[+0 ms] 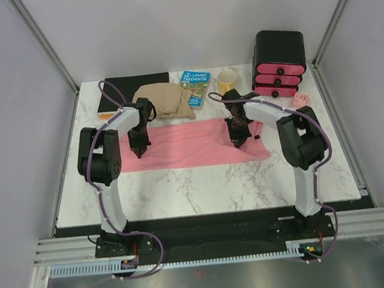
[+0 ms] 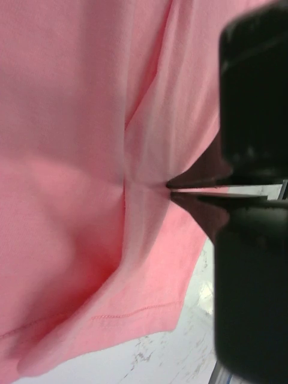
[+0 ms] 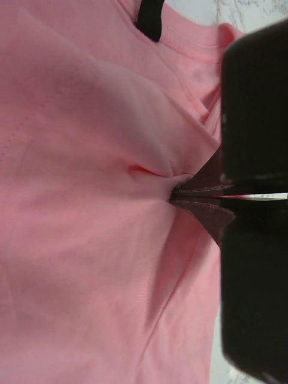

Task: Fold and stack the t-shirts

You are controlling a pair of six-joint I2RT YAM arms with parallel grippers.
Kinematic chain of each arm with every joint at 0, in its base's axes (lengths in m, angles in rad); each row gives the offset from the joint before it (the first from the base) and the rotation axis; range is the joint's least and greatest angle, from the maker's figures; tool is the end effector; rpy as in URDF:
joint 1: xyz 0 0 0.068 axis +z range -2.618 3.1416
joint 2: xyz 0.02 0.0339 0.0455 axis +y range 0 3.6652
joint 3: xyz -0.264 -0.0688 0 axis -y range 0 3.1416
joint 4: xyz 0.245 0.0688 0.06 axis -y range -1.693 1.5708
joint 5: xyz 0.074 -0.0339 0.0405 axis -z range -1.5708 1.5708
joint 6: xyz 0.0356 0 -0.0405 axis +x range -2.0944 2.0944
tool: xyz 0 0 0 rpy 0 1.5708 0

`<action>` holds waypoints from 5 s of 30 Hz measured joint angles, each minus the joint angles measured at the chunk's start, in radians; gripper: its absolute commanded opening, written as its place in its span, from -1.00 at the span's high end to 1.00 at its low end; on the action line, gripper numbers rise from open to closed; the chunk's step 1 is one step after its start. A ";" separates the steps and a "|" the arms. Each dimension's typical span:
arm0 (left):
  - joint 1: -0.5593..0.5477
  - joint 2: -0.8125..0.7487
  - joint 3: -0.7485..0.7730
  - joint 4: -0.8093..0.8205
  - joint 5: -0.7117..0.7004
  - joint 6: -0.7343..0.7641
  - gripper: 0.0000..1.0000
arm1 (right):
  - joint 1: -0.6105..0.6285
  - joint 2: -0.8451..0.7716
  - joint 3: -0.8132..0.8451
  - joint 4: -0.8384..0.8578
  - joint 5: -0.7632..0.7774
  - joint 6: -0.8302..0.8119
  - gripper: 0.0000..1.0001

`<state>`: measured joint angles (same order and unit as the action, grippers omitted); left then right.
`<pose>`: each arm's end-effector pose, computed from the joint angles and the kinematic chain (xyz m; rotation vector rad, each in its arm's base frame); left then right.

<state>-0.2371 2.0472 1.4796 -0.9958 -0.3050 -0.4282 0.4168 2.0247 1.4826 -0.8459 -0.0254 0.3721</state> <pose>0.3726 -0.0790 0.1590 -0.2883 2.9905 0.4328 0.3622 0.1613 0.1680 -0.0701 2.9785 0.1399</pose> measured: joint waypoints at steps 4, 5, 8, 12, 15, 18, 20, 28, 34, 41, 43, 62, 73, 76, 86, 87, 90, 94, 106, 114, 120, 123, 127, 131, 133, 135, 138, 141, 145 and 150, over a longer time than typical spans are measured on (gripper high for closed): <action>0.000 0.003 -0.006 0.003 0.000 -0.003 0.96 | -0.002 0.047 0.049 -0.034 0.011 0.027 1.00; 0.000 0.003 -0.008 0.002 0.000 -0.003 0.96 | -0.003 0.054 0.061 -0.039 0.019 0.034 1.00; 0.001 0.003 -0.011 0.002 -0.001 -0.003 0.96 | -0.010 0.081 0.100 -0.059 0.026 0.060 1.00; 0.006 0.003 -0.012 0.001 0.000 -0.003 0.96 | -0.032 0.097 0.127 -0.064 0.033 0.084 1.00; 0.013 0.003 -0.013 -0.002 0.001 -0.003 0.96 | -0.050 0.100 0.133 -0.064 0.040 0.099 1.00; 0.024 0.003 -0.013 -0.002 0.005 -0.003 0.96 | -0.072 0.100 0.134 -0.063 0.041 0.115 1.00; 0.031 0.003 -0.013 -0.003 0.015 -0.002 0.96 | -0.085 0.100 0.134 -0.063 0.040 0.125 0.99; 0.039 0.003 -0.018 -0.001 0.026 -0.002 0.96 | -0.111 0.100 0.135 -0.064 0.041 0.150 0.97; 0.039 -0.007 -0.034 -0.001 0.028 -0.002 0.93 | -0.124 0.100 0.152 -0.069 0.055 0.155 0.77; 0.053 -0.030 -0.053 0.000 0.051 0.003 0.59 | -0.152 0.074 0.185 -0.031 0.075 0.123 0.52; 0.058 -0.043 -0.056 0.000 0.064 0.003 0.47 | -0.151 0.030 0.185 -0.011 0.074 0.106 0.49; 0.079 -0.108 -0.019 -0.038 0.015 0.003 0.78 | 0.033 -0.087 -0.021 0.035 0.048 0.107 0.68; 0.077 0.013 -0.013 -0.052 0.019 0.008 0.96 | 0.029 0.042 0.051 0.008 0.102 0.115 0.95; 0.070 0.013 -0.018 -0.052 0.019 0.011 0.96 | 0.029 0.065 0.086 -0.002 0.112 0.115 0.96; -0.079 -0.053 -0.156 -0.085 0.042 0.021 0.96 | -0.016 0.131 0.195 -0.037 0.117 0.110 0.95; -0.105 -0.062 -0.174 -0.091 0.048 0.021 0.96 | -0.028 0.131 0.196 -0.038 0.118 0.108 0.95; -0.179 -0.082 -0.220 -0.109 0.078 0.021 0.96 | -0.067 0.132 0.200 -0.039 0.118 0.093 0.95; -0.265 -0.095 -0.260 -0.130 0.137 0.018 0.96 | -0.103 0.140 0.214 -0.043 0.104 0.060 0.96; -0.505 -0.098 -0.283 -0.147 0.251 -0.036 0.96 | -0.107 0.204 0.312 -0.083 0.086 -0.005 0.94; -0.641 -0.098 -0.285 -0.138 0.320 -0.071 0.96 | -0.107 0.237 0.368 -0.098 0.101 -0.011 0.93; -0.684 -0.098 -0.286 -0.129 0.354 -0.081 0.96 | -0.116 0.252 0.393 -0.105 0.103 -0.010 0.92; -0.692 -0.098 -0.286 -0.124 0.369 -0.083 0.96 | -0.126 0.263 0.410 -0.108 0.101 -0.010 0.91; -0.700 -0.098 -0.284 -0.119 0.383 -0.084 0.96 | -0.138 0.279 0.436 -0.115 0.098 -0.010 0.91; -0.721 -0.095 -0.271 -0.107 0.396 -0.084 0.96 | -0.144 0.296 0.465 -0.121 0.091 -0.010 0.91; -0.740 -0.090 -0.256 -0.098 0.407 -0.084 0.96 | -0.147 0.299 0.471 -0.120 0.087 -0.010 0.90; -0.760 -0.085 -0.242 -0.090 0.415 -0.084 0.96 | -0.149 0.300 0.472 -0.120 0.083 -0.011 0.88; -0.786 -0.077 -0.227 -0.086 0.423 -0.084 0.96 | -0.151 0.302 0.474 -0.118 0.082 -0.012 0.87; -0.799 -0.075 -0.219 -0.078 0.433 -0.084 0.96 | -0.151 0.314 0.494 -0.122 0.086 -0.021 0.86; -0.808 -0.060 -0.199 -0.077 0.448 -0.083 0.96 | -0.151 0.326 0.515 -0.132 0.094 -0.021 0.85; -0.817 -0.053 -0.190 -0.070 0.466 -0.083 0.96 | -0.153 0.307 0.480 -0.105 0.101 -0.006 0.85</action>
<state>-1.0538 1.9938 1.2892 -1.0657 0.1612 -0.5114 0.2642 2.3318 1.9621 -0.9508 0.0761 0.3660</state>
